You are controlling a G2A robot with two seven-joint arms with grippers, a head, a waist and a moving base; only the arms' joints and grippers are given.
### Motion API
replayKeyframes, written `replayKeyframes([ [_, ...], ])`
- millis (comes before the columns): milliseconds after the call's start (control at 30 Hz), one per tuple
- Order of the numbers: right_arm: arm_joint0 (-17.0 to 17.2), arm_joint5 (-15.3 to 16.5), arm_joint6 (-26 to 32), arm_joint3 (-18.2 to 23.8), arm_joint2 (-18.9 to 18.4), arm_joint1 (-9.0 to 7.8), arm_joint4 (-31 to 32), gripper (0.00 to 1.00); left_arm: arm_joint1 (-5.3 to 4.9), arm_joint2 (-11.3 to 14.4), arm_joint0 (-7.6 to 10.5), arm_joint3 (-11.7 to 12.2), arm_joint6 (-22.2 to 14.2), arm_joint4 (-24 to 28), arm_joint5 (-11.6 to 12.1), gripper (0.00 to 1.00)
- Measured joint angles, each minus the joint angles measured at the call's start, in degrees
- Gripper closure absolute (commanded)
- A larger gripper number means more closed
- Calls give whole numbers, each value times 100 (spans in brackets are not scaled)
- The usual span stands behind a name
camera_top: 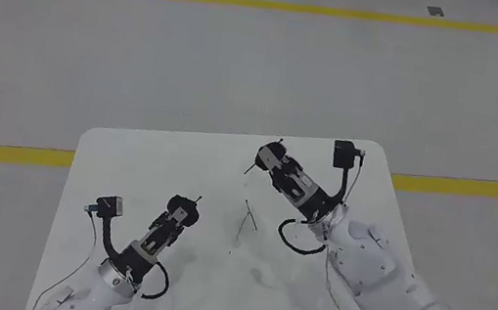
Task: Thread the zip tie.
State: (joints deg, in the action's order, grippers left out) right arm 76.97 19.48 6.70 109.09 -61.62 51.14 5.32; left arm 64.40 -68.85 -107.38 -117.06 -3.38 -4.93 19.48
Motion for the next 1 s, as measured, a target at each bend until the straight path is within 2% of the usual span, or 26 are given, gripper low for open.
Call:
replayKeyframes([
  [167, -424, 0, 1301, -77, -251, -17, -828, 100, 0, 0, 0, 0, 0, 0, 0, 100],
  [300, -570, 0, 2329, -153, -538, 48, -1595, 100, 0, 0, 0, 0, 0, 0, 0, 100],
  [467, -448, 0, 3451, -207, -1026, 220, -1976, 100, 0, 0, 0, 0, 0, 0, 0, 100],
  [600, -251, 0, 4066, -101, -1346, 397, -2145, 100, 0, 0, 0, 0, 0, 0, 0, 100],
  [1000, -228, -2, 4126, -79, -1368, 415, -2151, 100, 3, 7, 22, 5, 15, -11, -9, 100],
])
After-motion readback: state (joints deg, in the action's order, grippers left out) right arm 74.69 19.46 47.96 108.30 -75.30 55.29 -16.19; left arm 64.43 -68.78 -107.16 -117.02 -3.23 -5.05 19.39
